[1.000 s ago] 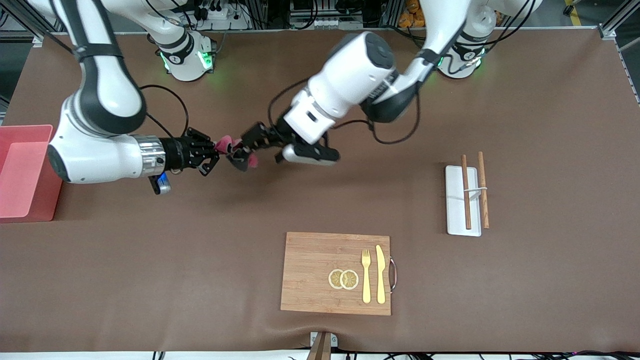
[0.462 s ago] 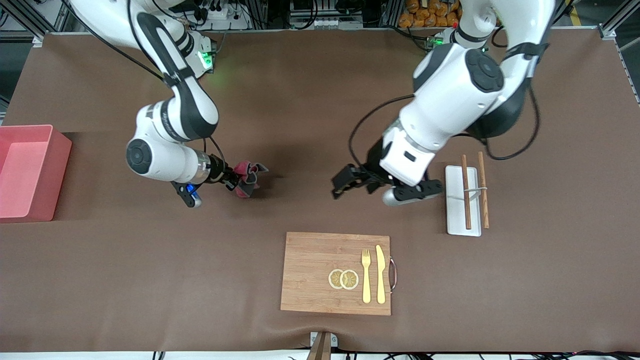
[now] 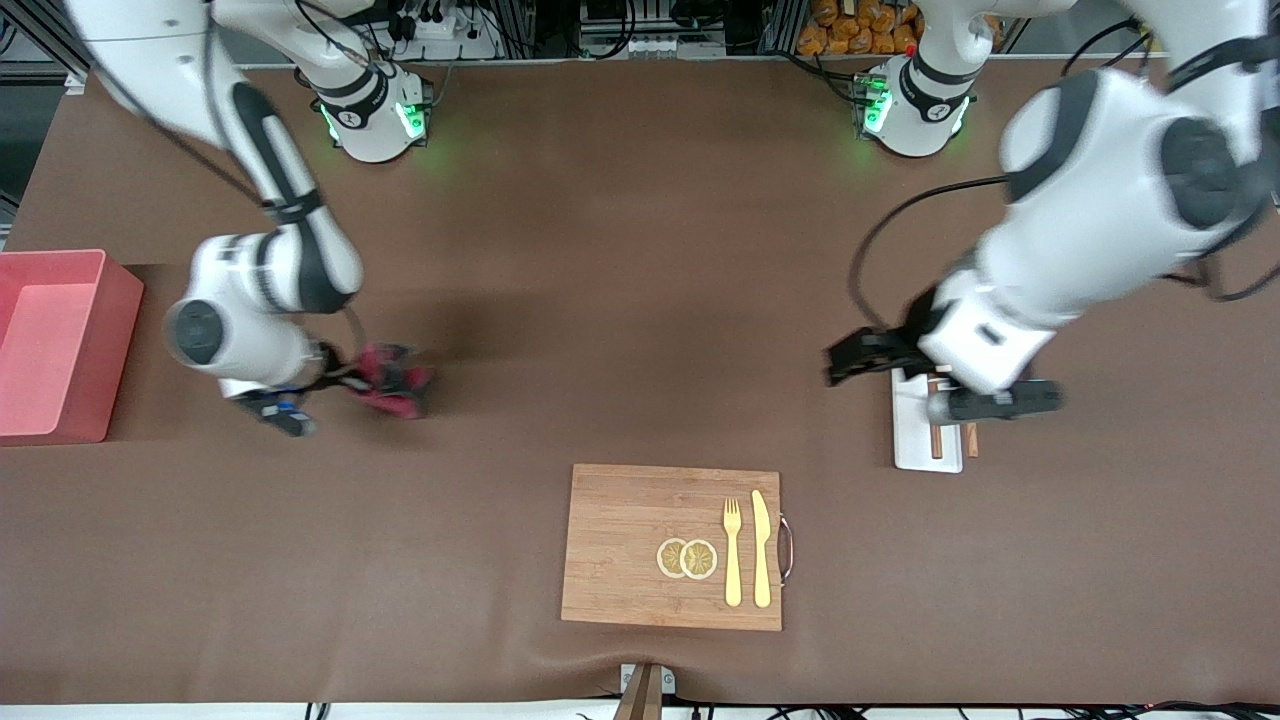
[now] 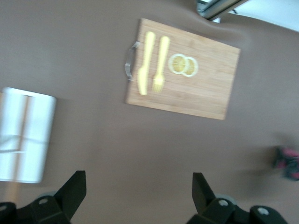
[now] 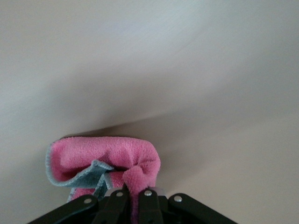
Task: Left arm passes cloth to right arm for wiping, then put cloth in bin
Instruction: 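Carry the cloth with the right gripper while the left gripper withdraws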
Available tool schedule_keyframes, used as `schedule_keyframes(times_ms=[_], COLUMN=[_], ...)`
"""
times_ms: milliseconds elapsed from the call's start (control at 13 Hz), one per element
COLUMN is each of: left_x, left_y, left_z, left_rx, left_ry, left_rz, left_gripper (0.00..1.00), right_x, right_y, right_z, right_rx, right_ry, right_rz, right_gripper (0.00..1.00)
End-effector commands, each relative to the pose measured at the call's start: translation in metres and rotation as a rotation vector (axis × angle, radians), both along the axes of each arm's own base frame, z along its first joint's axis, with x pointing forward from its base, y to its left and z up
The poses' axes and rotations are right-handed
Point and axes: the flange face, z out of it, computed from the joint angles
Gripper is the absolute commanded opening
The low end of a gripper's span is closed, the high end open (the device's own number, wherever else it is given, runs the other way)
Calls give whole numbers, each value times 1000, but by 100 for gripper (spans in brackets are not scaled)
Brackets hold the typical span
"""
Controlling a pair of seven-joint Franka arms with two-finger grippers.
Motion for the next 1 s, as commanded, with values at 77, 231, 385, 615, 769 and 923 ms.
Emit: schedule_keyframes(times_ms=[77, 231, 385, 615, 769, 923], left_x=[-8, -18, -40, -87, -96, -103], left_y=[71, 93, 99, 109, 119, 131], left_z=[15, 30, 41, 51, 55, 60], left_rx=[134, 201, 256, 283, 285, 284], left_ry=[-9, -13, 10, 19, 52, 78], left_rz=[-84, -140, -166, -195, -276, -302], left_gripper=[100, 100, 100, 100, 100, 100], right_x=[-10, -14, -7, -6, -1, 9], right_y=[-169, -231, -243, -197, -149, -91], right_z=[27, 51, 67, 38, 9, -4], right_rx=[14, -27, -51, -23, -17, -20], right_ry=[-67, -107, -119, -74, -54, -43], right_rz=[340, 486, 557, 468, 378, 273], right_gripper=[0, 0, 0, 0, 0, 0])
